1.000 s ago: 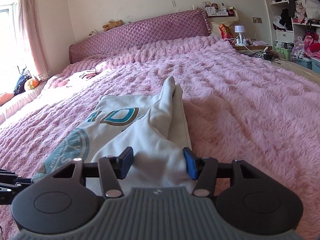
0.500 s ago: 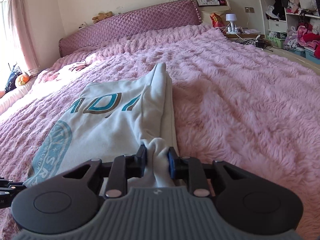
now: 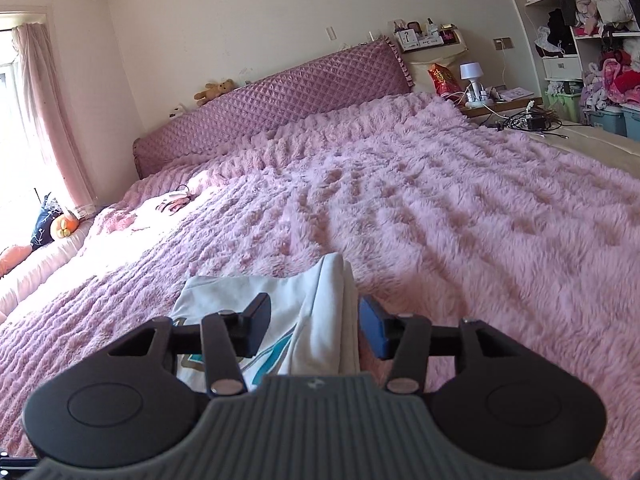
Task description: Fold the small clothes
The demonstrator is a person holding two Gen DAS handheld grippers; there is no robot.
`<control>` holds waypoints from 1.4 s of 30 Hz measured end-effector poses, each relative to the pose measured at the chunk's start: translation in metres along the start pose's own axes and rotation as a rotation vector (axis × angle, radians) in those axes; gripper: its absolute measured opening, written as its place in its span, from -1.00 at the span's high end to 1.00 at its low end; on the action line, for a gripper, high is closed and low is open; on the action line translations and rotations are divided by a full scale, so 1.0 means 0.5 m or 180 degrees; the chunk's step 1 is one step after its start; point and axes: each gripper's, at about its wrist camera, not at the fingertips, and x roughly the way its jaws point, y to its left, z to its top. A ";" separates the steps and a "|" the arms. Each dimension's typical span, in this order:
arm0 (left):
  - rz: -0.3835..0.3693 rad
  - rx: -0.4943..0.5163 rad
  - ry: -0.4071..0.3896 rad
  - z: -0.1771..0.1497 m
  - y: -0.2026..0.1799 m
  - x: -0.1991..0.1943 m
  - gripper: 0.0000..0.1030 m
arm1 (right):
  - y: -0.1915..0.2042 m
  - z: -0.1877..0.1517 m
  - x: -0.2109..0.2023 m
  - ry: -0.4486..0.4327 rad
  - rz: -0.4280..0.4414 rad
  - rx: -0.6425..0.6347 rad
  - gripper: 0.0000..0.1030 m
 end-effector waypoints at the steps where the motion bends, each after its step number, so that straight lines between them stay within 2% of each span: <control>1: -0.0044 -0.0047 -0.0015 0.008 0.003 0.008 0.77 | 0.002 0.012 0.026 0.0046 -0.0008 0.0001 0.10; 2: -0.0079 -0.0092 -0.0018 0.015 0.004 0.017 0.76 | 0.004 0.022 0.049 0.0084 -0.0030 -0.0002 0.10; 7: -0.0322 -0.0438 -0.0087 0.042 0.017 0.062 0.49 | 0.019 0.052 0.153 0.0267 -0.0235 -0.0131 0.11; 11: -0.0332 -0.0620 0.0011 0.045 0.022 0.100 0.42 | 0.027 0.052 0.216 0.0445 -0.0404 -0.0290 0.13; 12: -0.0330 -0.0633 0.0047 0.043 0.022 0.109 0.42 | 0.027 0.051 0.225 0.0486 -0.0403 -0.0315 0.48; 13: -0.0330 -0.0636 0.0098 0.038 0.021 0.117 0.42 | 0.026 0.049 0.235 0.0547 -0.0385 -0.0354 0.94; 14: -0.0318 -0.0629 0.0112 0.033 0.020 0.121 0.39 | 0.028 0.046 0.245 0.0612 -0.0387 -0.0413 0.93; 17: -0.0306 -0.0564 0.0084 0.024 0.015 0.123 0.27 | 0.043 0.044 0.241 0.0510 -0.0424 -0.0646 0.95; 21: -0.0280 -0.0525 0.0073 0.021 0.010 0.125 0.27 | 0.069 0.057 0.230 0.0278 -0.0398 -0.0910 0.96; 24: -0.0268 -0.0564 0.0056 0.024 0.005 0.126 0.27 | 0.068 0.067 0.237 0.0231 -0.0416 -0.0921 0.96; 36: -0.0202 -0.0468 0.0121 0.024 -0.010 0.150 0.26 | 0.019 0.020 0.304 0.0508 -0.0571 -0.0760 0.96; 38: -0.0196 -0.0479 0.0141 0.025 -0.010 0.152 0.24 | 0.021 0.021 0.302 0.0528 -0.0568 -0.0778 0.90; 40: -0.0178 -0.0467 0.0164 0.027 -0.010 0.155 0.23 | 0.021 0.025 0.286 0.0458 -0.0551 -0.0795 0.55; 42: -0.0162 -0.0438 0.0173 0.027 -0.012 0.156 0.23 | 0.019 0.034 0.257 0.0388 -0.0514 -0.0793 0.47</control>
